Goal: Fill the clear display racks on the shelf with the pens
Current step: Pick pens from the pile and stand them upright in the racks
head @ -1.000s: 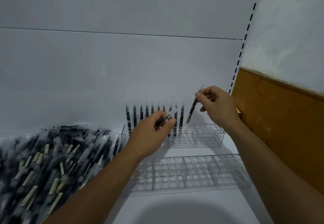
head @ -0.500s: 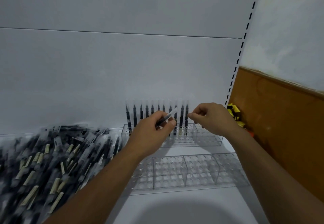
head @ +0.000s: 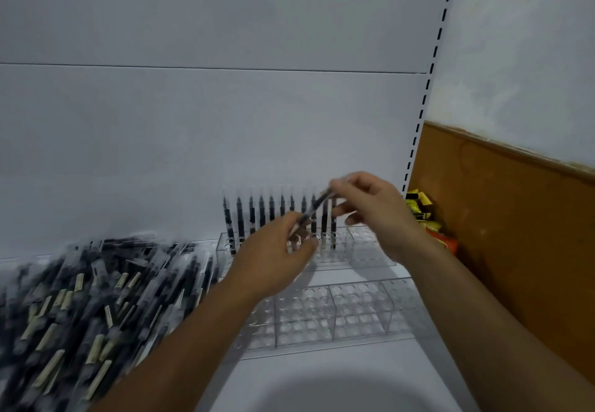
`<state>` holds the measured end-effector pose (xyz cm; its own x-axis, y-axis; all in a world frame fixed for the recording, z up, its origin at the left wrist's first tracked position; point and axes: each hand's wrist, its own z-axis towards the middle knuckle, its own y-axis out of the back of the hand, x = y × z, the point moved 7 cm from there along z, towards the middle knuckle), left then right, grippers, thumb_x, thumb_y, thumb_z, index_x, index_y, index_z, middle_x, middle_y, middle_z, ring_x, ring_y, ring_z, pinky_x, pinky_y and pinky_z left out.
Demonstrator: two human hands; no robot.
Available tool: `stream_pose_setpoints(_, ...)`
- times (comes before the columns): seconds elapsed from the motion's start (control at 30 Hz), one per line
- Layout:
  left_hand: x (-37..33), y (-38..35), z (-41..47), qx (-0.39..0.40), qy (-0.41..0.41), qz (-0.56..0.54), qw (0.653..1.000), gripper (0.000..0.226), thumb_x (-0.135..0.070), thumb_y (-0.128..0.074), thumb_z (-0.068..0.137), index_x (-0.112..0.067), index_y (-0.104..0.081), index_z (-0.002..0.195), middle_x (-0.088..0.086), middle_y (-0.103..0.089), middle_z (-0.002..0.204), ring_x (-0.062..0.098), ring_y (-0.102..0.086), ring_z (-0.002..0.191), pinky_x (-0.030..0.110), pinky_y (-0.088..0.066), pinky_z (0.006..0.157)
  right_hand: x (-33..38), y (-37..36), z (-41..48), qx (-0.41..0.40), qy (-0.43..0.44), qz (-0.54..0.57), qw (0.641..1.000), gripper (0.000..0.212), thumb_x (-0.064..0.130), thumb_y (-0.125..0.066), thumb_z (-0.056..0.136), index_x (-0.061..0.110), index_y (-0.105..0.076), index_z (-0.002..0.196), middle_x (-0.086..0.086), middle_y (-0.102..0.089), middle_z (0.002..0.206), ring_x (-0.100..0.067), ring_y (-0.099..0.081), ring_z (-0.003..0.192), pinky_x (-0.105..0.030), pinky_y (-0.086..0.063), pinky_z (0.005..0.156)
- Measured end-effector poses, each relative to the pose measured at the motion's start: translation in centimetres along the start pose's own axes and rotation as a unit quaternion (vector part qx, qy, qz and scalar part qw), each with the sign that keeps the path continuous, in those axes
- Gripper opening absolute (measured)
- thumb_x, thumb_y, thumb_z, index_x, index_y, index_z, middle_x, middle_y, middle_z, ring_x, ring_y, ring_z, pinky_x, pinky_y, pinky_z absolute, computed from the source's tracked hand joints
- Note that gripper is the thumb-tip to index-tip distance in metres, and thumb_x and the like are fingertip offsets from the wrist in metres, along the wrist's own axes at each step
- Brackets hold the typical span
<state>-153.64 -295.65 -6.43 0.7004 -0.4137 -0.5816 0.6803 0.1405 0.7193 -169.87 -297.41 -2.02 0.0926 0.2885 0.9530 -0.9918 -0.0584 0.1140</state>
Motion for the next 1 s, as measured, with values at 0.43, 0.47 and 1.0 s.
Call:
stream_pose_setpoints(0.43,0.1,-1.6,0.0,0.063,-0.05,0.113,0.99,0.044,-0.051,-0.049,0.094,-0.031,-0.053,0.134,-0.012,-0.048,0.142,0.009,-0.037,0.132,0.033,-0.027,0.111,1.0,4.6,2.5,-0.129,0.082,-0.272,0.95,0.015,0.033,-0.064,0.093,0.018,-0.063,0.092,0.003,-0.07,0.087,-0.007,-0.07,0.064,-0.036,-0.058,0.068)
stream_pose_setpoints(0.47,0.1,-1.7,0.0,0.062,-0.051,0.113,0.99,0.044,-0.051,-0.049,0.094,-0.031,-0.053,0.134,-0.012,-0.047,0.142,0.009,-0.036,0.132,0.033,-0.027,0.111,0.8,4.5,2.7,-0.123,0.077,-0.283,0.948,0.016,0.034,-0.064,0.093,0.018,-0.063,0.092,0.005,-0.07,0.087,-0.007,-0.07,0.065,-0.04,-0.058,0.07)
stream_pose_setpoints(1.0,-0.2,-1.6,0.4,0.079,-0.055,0.123,0.988,0.041,-0.05,-0.051,0.094,-0.032,-0.055,0.131,-0.012,-0.051,0.138,0.01,-0.039,0.128,0.033,-0.032,0.105,-1.4,3.0,1.5,0.03,-0.04,-0.502,0.863,0.02,0.046,-0.064,0.089,0.026,-0.065,0.09,0.005,-0.071,0.082,-0.01,-0.068,0.079,-0.04,-0.057,0.081)
